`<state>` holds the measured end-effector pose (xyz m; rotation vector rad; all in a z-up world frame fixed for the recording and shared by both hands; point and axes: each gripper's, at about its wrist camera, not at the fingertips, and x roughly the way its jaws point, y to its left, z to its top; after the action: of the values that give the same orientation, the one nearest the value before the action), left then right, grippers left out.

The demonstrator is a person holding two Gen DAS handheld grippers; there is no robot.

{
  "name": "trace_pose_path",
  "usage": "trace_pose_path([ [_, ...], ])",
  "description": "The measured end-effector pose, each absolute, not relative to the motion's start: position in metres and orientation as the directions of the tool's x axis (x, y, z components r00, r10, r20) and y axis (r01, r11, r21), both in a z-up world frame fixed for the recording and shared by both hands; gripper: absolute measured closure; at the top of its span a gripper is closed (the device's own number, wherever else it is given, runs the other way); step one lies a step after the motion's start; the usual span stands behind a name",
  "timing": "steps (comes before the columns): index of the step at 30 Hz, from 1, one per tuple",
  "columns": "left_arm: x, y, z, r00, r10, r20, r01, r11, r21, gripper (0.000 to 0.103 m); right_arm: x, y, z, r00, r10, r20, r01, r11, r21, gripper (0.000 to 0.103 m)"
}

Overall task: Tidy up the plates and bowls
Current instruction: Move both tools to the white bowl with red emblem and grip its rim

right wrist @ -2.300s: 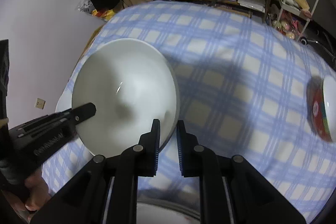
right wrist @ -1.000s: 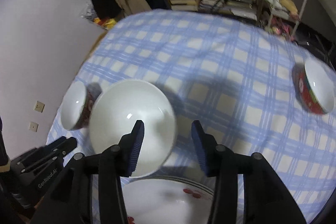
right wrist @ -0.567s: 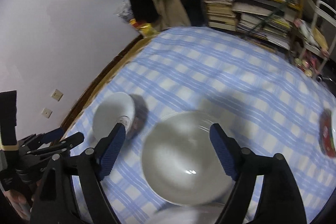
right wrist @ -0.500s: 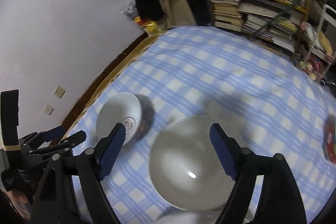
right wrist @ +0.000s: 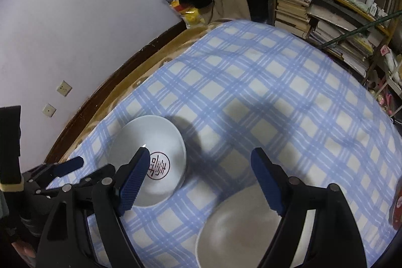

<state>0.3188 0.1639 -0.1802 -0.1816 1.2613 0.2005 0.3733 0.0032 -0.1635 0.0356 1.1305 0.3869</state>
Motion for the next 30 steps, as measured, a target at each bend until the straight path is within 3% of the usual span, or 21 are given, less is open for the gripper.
trace_pose_path([
  [4,0.324,0.161,-0.186,0.286,0.086,-0.954,-0.247,0.969,0.014,0.032,0.383,0.005,-0.172,0.330,0.321,-0.888,-0.258,0.935,0.243,0.016],
  [19,0.327,0.169,-0.190,0.301,0.015,-0.954,-0.268,0.961,-0.069,0.034,0.388,0.023,-0.184,0.294,0.305,-0.906,-0.307,0.928,0.213,0.015],
  [21,0.327,0.168,-0.189,0.308,0.020,-0.951,-0.261,0.963,-0.064,0.047,0.386,0.023,-0.184,0.306,0.311,-0.900,-0.308,0.926,0.216,0.016],
  [25,0.329,0.165,-0.193,0.294,0.010,-0.956,-0.241,0.968,-0.064,0.064,0.384,0.028,-0.184,0.304,0.323,-0.896,-0.328,0.919,0.220,0.019],
  [28,0.330,0.162,-0.194,0.290,-0.007,-0.957,-0.237,0.968,-0.079,0.078,0.385,0.032,-0.189,0.280,0.319,-0.905,-0.332,0.917,0.220,0.038],
  [30,0.331,0.159,-0.194,0.295,-0.028,-0.955,-0.235,0.967,-0.101,0.091,0.386,0.034,-0.194,0.250,0.315,-0.916,-0.322,0.919,0.228,0.060],
])
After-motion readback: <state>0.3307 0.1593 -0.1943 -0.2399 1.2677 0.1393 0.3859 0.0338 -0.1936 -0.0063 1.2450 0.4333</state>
